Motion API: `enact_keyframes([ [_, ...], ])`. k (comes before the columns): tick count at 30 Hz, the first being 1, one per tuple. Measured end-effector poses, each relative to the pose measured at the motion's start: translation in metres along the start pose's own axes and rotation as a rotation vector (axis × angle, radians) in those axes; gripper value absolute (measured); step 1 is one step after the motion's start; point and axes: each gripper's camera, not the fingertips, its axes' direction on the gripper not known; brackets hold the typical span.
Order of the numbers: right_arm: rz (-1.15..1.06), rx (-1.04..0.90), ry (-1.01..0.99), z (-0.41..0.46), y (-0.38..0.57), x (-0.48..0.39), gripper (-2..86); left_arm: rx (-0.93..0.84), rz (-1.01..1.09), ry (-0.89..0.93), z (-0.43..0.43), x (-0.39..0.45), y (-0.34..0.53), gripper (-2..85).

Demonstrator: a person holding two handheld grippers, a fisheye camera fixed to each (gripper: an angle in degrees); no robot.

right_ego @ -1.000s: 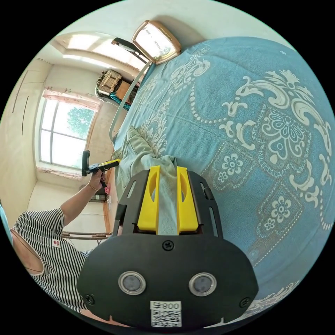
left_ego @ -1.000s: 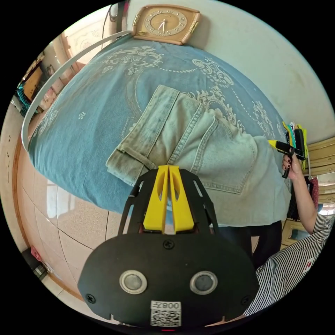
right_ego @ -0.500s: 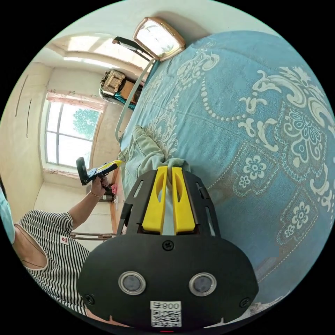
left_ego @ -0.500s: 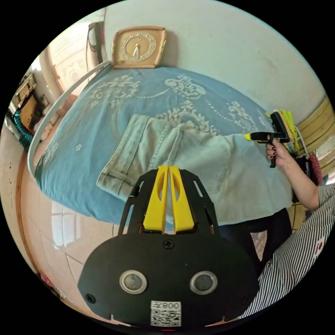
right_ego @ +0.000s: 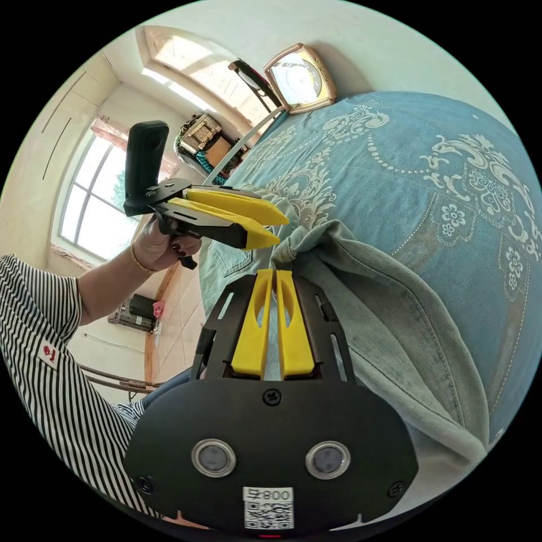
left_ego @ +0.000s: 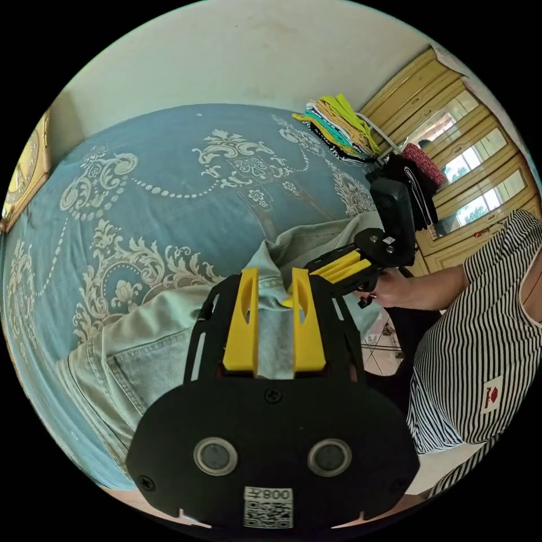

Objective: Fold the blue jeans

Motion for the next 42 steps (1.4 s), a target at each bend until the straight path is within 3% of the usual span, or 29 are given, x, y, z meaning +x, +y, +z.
enact_keyframes([
  [7,0.003,-0.017,-0.012,-0.017,-0.007,-0.009,0.5,-0.239,0.131,-0.19,0.059,0.031,-0.035,4.5],
  [17,-0.042,0.177,0.003,-0.099,0.0,-0.026,0.1,0.043,-0.031,-0.226,0.017,0.022,-0.032,2.2],
  [27,0.0,0.083,0.121,-0.075,-0.044,-0.008,0.1,0.023,-0.071,-0.246,0.055,0.002,-0.052,1.9],
  [29,0.041,-0.063,0.123,-0.052,-0.056,0.004,0.1,-0.004,-0.08,-0.248,0.067,-0.002,-0.055,2.0],
  [32,0.078,-0.123,0.119,-0.039,-0.057,0.012,0.3,-0.021,-0.1,-0.252,0.082,-0.004,-0.054,2.1],
  [38,-0.005,-0.004,0.097,-0.072,-0.061,-0.001,2.1,0.159,-0.165,-0.217,0.051,0.003,-0.028,2.8],
  [42,-0.004,0.067,0.17,-0.079,-0.076,0.007,5.0,0.156,-0.18,-0.133,0.046,0.009,-0.01,3.8],
])
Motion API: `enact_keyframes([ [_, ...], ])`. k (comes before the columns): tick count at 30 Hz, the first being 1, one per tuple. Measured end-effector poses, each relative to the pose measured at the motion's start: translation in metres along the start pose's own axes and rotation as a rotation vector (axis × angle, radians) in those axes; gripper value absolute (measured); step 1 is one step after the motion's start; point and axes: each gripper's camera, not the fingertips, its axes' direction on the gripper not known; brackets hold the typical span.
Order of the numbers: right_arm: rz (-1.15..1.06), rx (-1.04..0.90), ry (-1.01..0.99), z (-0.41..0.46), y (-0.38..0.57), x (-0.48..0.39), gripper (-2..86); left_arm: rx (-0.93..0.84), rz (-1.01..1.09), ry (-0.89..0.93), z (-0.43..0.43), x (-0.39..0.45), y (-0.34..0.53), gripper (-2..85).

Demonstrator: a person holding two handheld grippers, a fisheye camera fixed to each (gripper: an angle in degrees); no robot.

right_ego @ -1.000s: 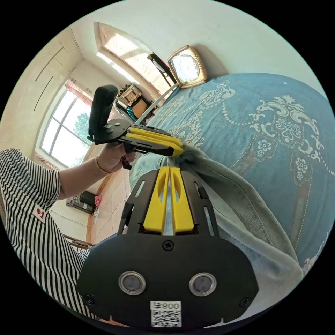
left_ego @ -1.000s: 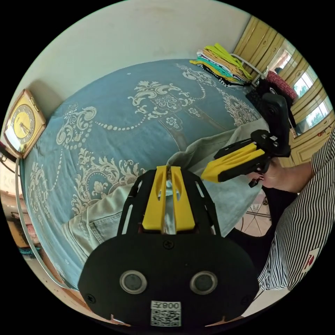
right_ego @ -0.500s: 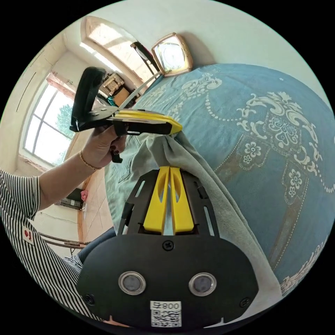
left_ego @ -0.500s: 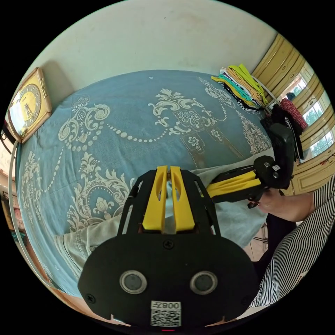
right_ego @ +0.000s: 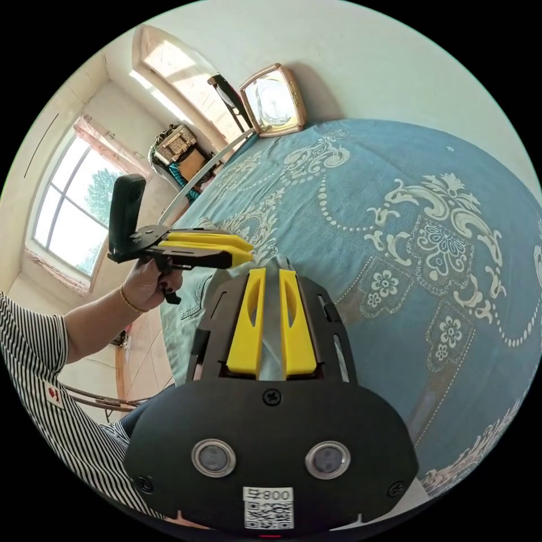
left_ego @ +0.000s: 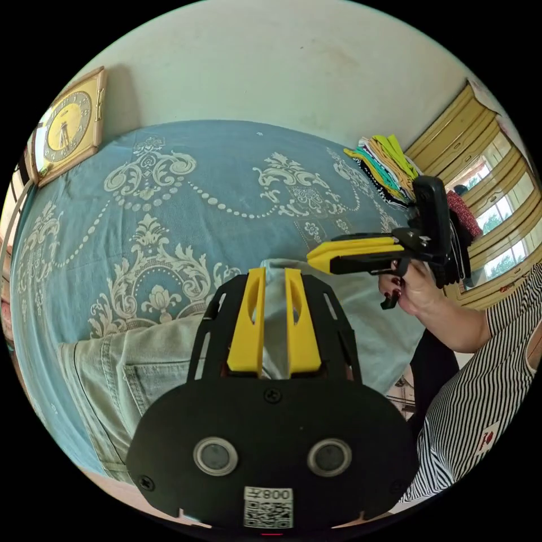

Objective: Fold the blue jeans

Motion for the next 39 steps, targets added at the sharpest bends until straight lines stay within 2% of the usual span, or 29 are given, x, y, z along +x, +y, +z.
enact_keyframes([
  [8,-0.015,-0.201,0.038,0.061,-0.021,0.022,4.1,-0.165,0.078,-0.116,0.022,0.035,0.018,2.1],
  [15,-0.008,-0.183,0.02,0.072,-0.008,0.034,1.9,-0.121,0.078,-0.207,0.016,0.072,0.019,1.4],
  [18,-0.02,-0.12,0.073,0.065,0.003,0.033,1.4,-0.059,0.112,-0.272,0.003,0.108,0.014,1.0],
  [22,-0.014,-0.149,0.084,0.078,0.012,0.043,1.1,-0.001,0.205,-0.311,0.0,0.163,0.004,0.4],
  [25,-0.04,-0.157,0.088,0.086,0.021,0.046,1.1,-0.006,0.221,-0.272,0.01,0.182,-0.004,0.2],
  [29,-0.05,-0.187,0.062,0.099,0.036,0.06,0.7,-0.209,0.147,-0.295,0.059,0.17,-0.009,0.1],
  [33,0.014,-0.102,0.054,0.087,0.06,0.081,0.3,-0.153,0.058,-0.185,0.053,0.168,-0.012,0.1],
  [39,0.001,-0.051,0.0,0.066,0.137,0.081,0.1,-0.026,0.083,-0.205,0.034,0.215,-0.027,0.0],
])
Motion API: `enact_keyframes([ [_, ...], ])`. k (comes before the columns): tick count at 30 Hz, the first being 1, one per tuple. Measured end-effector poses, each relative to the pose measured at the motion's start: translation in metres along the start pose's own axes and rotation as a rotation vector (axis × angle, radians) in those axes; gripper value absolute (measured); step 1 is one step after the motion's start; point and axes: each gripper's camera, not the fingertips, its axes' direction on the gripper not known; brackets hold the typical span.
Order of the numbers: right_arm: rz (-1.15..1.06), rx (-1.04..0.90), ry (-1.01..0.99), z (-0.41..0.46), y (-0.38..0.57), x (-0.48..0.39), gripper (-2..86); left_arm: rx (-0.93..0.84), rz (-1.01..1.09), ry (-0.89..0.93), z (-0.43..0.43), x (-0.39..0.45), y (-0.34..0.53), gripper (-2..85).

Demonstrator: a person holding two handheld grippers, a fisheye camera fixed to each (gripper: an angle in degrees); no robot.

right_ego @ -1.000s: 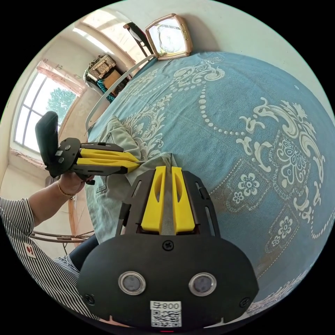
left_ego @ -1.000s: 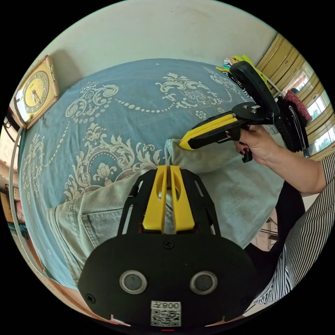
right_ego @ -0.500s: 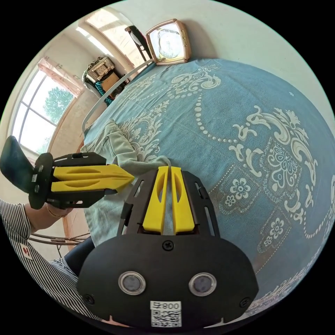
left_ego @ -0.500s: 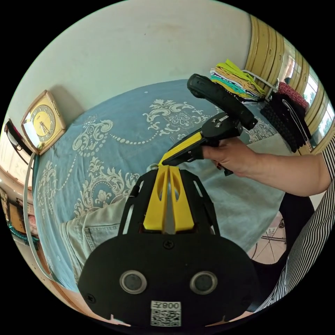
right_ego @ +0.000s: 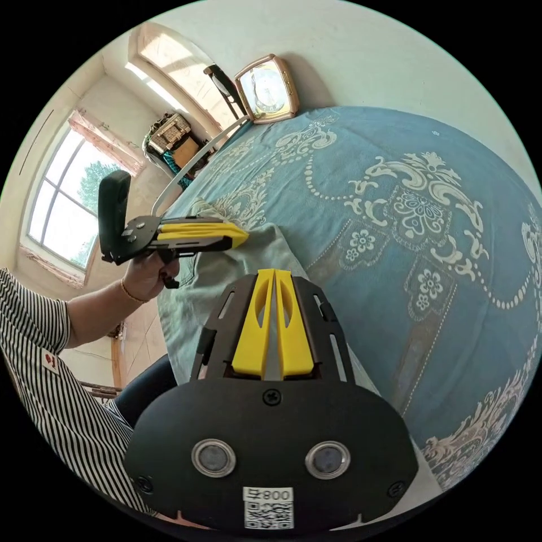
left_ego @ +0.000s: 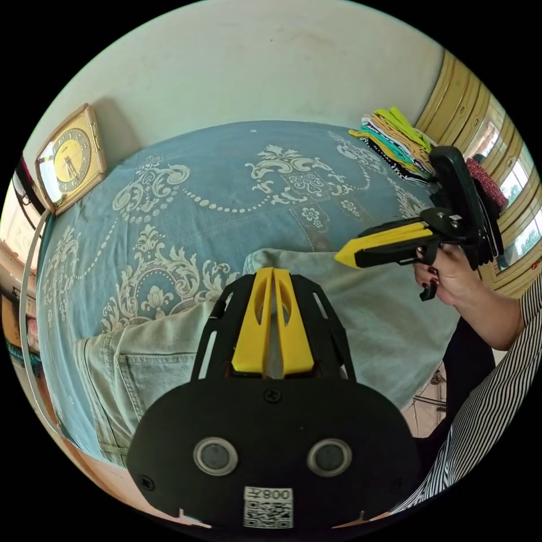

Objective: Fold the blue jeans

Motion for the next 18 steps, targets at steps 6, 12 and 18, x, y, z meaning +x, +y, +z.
enact_keyframes([
  [6,0.065,-0.097,0.047,0.041,0.061,0.025,0.0,-0.123,0.015,-0.032,0.037,0.027,-0.029,0.0],
  [12,0.083,-0.04,0.081,0.033,0.116,0.033,0.1,-0.07,0.011,-0.033,0.019,0.073,-0.051,0.1],
  [18,0.228,-0.033,0.263,0.018,0.227,0.063,0.1,-0.093,0.108,-0.012,0.041,0.15,-0.085,0.1],
])
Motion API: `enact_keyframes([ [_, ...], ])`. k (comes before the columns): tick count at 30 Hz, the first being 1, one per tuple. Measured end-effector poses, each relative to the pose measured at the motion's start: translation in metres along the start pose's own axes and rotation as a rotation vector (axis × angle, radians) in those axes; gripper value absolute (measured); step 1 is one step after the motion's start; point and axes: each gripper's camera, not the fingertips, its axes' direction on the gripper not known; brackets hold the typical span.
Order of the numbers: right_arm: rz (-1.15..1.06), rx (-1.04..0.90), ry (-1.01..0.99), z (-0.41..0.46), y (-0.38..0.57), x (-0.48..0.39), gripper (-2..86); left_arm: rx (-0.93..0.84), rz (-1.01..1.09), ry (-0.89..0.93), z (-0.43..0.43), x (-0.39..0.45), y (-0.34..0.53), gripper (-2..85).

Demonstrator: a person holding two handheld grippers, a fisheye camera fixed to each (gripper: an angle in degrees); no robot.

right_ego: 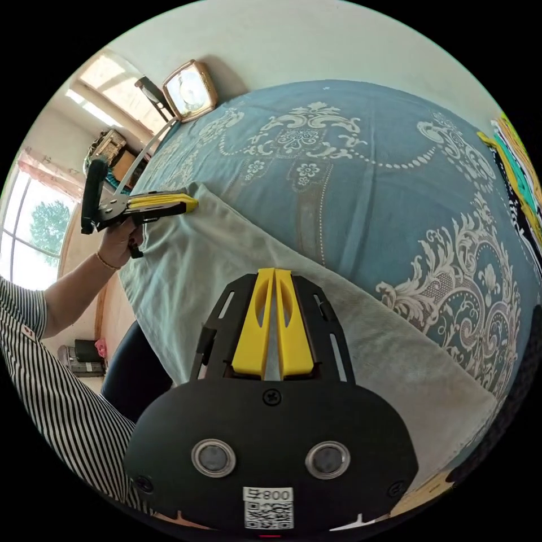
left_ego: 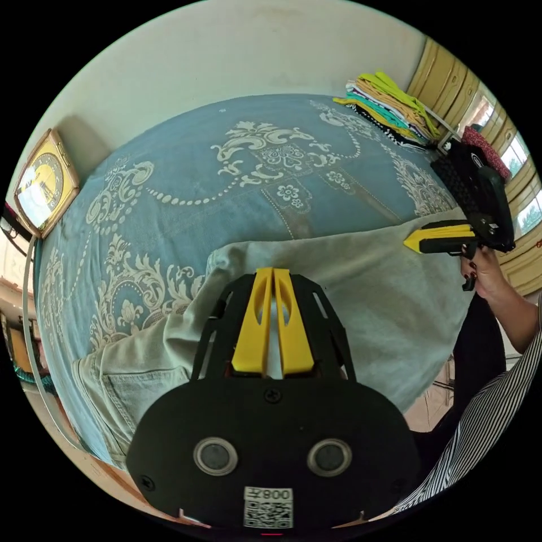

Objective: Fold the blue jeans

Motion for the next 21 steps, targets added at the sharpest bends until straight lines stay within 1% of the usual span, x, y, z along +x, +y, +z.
enact_keyframes([
  [1,0.024,-0.02,-0.004,0.009,0.013,0.011,0.1,-0.044,-0.004,-0.013,0.013,0.007,-0.01,0.1],
  [4,0.053,0.006,-0.074,0.026,0.035,0.029,0.1,-0.055,-0.033,0.028,0.022,0.02,-0.029,0.1],
  [6,0.056,-0.007,-0.072,0.032,0.047,0.034,0.1,-0.07,-0.057,0.018,0.019,0.033,-0.041,0.2],
  [8,0.076,0.019,-0.047,0.033,0.074,0.042,0.1,-0.022,-0.027,-0.009,0.007,0.063,-0.056,0.2],
  [10,0.106,0.051,-0.023,0.033,0.099,0.053,0.1,-0.013,-0.001,0.022,0.008,0.088,-0.07,0.2],
  [12,0.149,0.018,-0.01,0.044,0.124,0.07,0.1,-0.071,0.009,0.03,0.023,0.11,-0.087,0.2],
  [13,0.153,0.033,-0.066,0.05,0.14,0.08,0.1,-0.138,0.027,0.022,0.039,0.125,-0.098,0.2],
  [14,0.175,0.036,-0.11,0.056,0.152,0.09,0.1,-0.113,0.062,-0.019,0.04,0.139,-0.106,0.2],
  [16,0.209,0.03,-0.14,0.055,0.168,0.098,0.1,-0.156,0.03,-0.02,0.04,0.154,-0.123,0.2],
  [18,0.195,0.087,-0.101,0.044,0.189,0.098,0.1,-0.126,0.047,0.022,0.03,0.176,-0.137,0.2],
  [21,0.204,0.078,-0.029,0.036,0.238,0.11,0.2,-0.094,0.086,0.112,0.022,0.224,-0.162,0.2],
])
